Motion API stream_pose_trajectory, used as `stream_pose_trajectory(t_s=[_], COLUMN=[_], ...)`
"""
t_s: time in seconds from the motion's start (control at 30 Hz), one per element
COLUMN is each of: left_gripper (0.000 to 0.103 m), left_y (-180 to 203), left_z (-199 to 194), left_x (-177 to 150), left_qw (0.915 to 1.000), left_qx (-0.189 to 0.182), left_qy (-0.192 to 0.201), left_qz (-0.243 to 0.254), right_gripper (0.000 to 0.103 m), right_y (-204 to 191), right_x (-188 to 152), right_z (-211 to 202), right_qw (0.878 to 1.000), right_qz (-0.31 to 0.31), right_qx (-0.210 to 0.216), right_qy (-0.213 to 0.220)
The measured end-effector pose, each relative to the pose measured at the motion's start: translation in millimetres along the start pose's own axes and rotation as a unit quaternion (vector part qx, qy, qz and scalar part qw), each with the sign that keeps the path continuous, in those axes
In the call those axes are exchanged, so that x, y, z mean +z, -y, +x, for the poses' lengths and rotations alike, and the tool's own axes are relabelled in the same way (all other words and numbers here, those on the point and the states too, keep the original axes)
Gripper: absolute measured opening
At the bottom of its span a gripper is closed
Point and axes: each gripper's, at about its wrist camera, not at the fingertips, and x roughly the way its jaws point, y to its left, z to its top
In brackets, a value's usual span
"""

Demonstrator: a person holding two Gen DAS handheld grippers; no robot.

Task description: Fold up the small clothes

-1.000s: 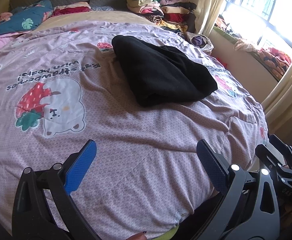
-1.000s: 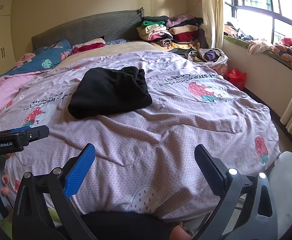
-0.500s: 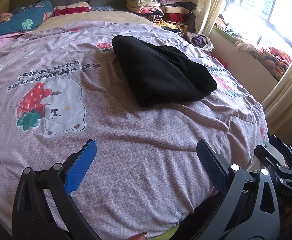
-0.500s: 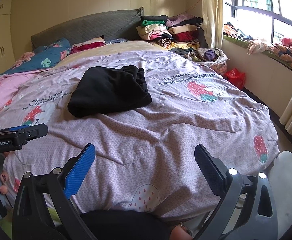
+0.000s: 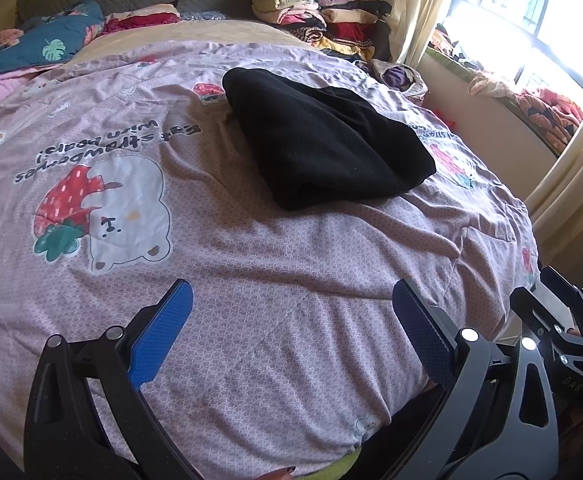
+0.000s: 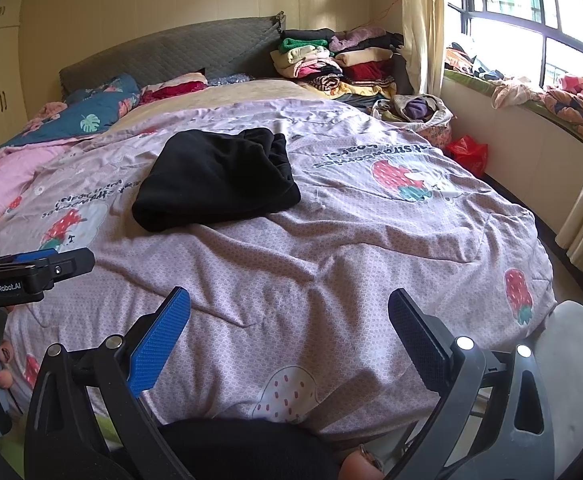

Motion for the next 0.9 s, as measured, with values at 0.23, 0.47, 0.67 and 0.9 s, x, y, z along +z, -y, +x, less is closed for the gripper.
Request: stream_pose_trajectory(t_s=[0.23,0.47,0.67,0.9], left_gripper=[0.094,0.094,0.094,0.094], left_y=[0,4,-37,-240], left_z=[0,4,3,-35], left_x=[0,0,7,30], left_qw=[1.0,0.9997,0.9986,0.957], left_qx=[0.003,0.02,0.044,0.214], left_qy=[0.003,-0.011,-0.013,0.013], left_qz=[0.003,0.009,-0.027,-0.196], right_gripper=[0.099,0.099,0.098,0.098], right_y=[-2,1,62,289], right_x=[-1,-3,-1,-45], right_z=[2,6,-2,-8], right_qw=[1.0,1.0,0.996,0.925], right_qz=[-0.002,0.003,0.081,0.28], right_qx=[-0.001,-0.002,-0.046,-0.255], right_qy=[-0.003,-0.01,-0.005,-0.041])
